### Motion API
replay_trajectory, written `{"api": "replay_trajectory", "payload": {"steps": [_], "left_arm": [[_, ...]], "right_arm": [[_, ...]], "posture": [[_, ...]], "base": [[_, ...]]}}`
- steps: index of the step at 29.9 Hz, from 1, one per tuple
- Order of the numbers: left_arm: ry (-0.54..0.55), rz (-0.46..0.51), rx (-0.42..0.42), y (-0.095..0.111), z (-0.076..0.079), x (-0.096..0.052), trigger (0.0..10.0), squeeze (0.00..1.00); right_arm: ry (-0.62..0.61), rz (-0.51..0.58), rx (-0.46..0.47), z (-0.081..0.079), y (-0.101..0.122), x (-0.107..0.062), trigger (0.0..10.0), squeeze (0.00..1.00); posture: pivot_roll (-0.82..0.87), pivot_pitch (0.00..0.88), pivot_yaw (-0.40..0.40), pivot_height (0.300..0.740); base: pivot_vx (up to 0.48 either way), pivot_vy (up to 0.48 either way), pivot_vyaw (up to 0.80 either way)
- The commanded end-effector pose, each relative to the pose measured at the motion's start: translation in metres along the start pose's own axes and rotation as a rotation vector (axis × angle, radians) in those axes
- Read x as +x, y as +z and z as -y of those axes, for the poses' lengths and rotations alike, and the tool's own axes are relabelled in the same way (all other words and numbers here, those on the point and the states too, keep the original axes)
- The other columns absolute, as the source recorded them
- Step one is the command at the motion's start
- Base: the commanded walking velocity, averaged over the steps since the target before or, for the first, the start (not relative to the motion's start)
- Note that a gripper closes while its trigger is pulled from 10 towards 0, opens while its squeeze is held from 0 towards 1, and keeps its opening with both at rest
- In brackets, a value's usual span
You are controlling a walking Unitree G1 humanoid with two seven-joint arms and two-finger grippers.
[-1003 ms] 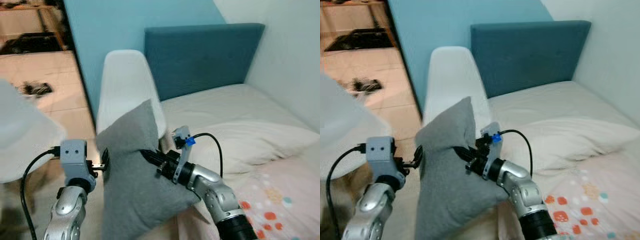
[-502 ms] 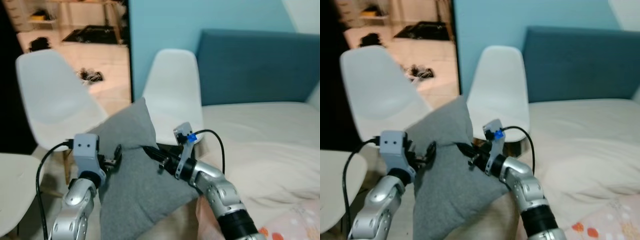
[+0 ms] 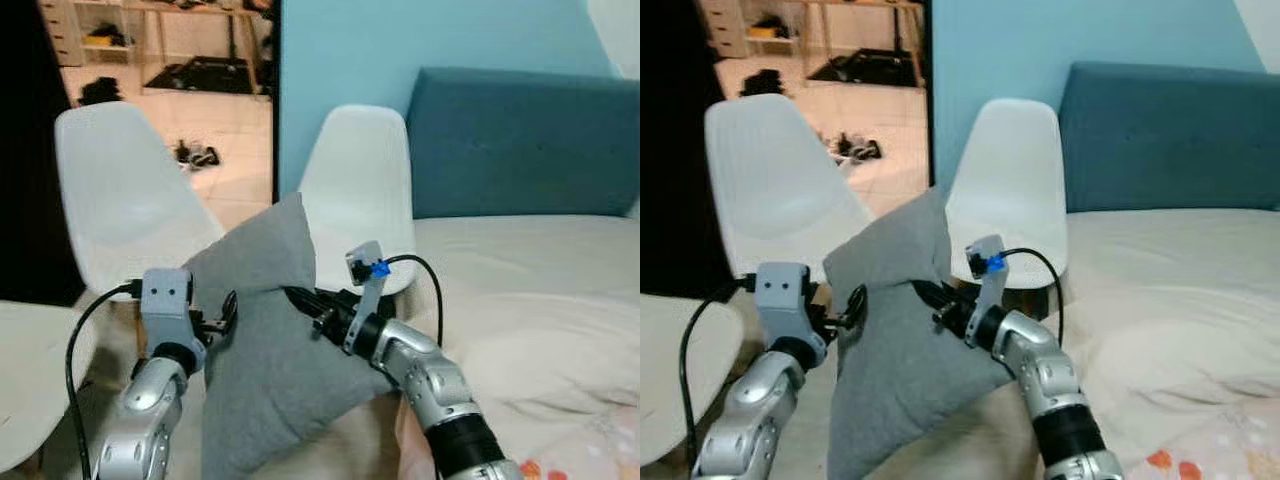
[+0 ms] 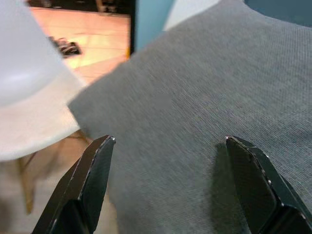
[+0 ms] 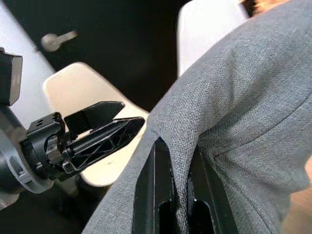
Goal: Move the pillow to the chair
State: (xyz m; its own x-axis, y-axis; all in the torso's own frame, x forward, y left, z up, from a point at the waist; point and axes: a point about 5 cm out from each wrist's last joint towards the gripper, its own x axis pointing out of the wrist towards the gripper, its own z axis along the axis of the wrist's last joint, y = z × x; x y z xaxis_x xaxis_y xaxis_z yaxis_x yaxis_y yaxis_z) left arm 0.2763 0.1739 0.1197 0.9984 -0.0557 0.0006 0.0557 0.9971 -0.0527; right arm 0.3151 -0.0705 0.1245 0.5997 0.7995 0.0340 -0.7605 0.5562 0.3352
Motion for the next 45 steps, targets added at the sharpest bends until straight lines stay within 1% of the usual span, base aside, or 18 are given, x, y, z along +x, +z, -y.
{"api": "replay_trajectory", "payload": {"steps": [1,5,7,11,13,19,39,40,45], "left_arm": [[-0.008,-0.004,-0.001,-0.002,0.002,0.000,10.0,0.00],[-0.010,-0.004,-0.001,-0.003,0.002,0.000,10.0,0.00],[-0.013,-0.005,-0.001,-0.003,0.002,0.000,10.0,0.00],[-0.015,-0.006,-0.002,-0.004,0.003,0.000,10.0,0.00],[-0.015,-0.008,-0.003,-0.005,0.003,0.000,10.0,0.00],[-0.017,-0.005,-0.005,-0.005,0.003,-0.001,10.0,0.00],[-0.015,0.006,-0.009,-0.003,0.003,0.001,10.0,0.00],[-0.016,0.004,-0.014,-0.003,0.003,0.001,10.0,0.00],[-0.016,0.000,-0.033,-0.003,0.002,0.001,10.0,0.00]], "right_arm": [[0.012,0.066,-0.011,0.001,0.015,0.000,10.0,0.00],[0.015,0.059,-0.019,0.001,0.014,0.000,10.0,0.00],[0.026,0.056,-0.034,-0.001,0.014,0.000,10.0,0.00],[0.029,0.060,-0.031,-0.001,0.013,0.000,10.0,0.00],[0.020,0.065,-0.011,0.000,0.013,0.000,10.0,0.00],[-0.009,0.046,-0.002,0.003,0.012,0.001,10.0,0.00],[-0.033,0.017,0.009,0.006,0.011,0.004,10.0,0.00],[-0.057,0.011,0.006,0.008,0.011,0.004,10.0,0.00],[-0.092,0.014,0.016,0.012,0.013,0.004,10.0,0.00]], "posture": [[0.00,0.000,-0.062,0.740],[0.00,0.000,-0.062,0.740],[0.00,0.000,-0.060,0.740],[0.00,0.000,-0.060,0.740],[0.00,0.000,-0.062,0.740],[0.00,0.000,-0.061,0.740],[0.00,0.000,-0.067,0.740],[0.00,0.000,-0.068,0.740],[0.00,0.000,-0.068,0.740]], "base": [[0.480,0.000,0.00],[0.480,0.000,0.00],[0.480,0.000,0.80],[0.480,0.000,0.80],[0.480,0.000,0.00],[0.480,0.000,0.00],[0.480,0.000,0.00],[0.480,0.000,-0.73],[0.188,0.000,-0.74]]}}
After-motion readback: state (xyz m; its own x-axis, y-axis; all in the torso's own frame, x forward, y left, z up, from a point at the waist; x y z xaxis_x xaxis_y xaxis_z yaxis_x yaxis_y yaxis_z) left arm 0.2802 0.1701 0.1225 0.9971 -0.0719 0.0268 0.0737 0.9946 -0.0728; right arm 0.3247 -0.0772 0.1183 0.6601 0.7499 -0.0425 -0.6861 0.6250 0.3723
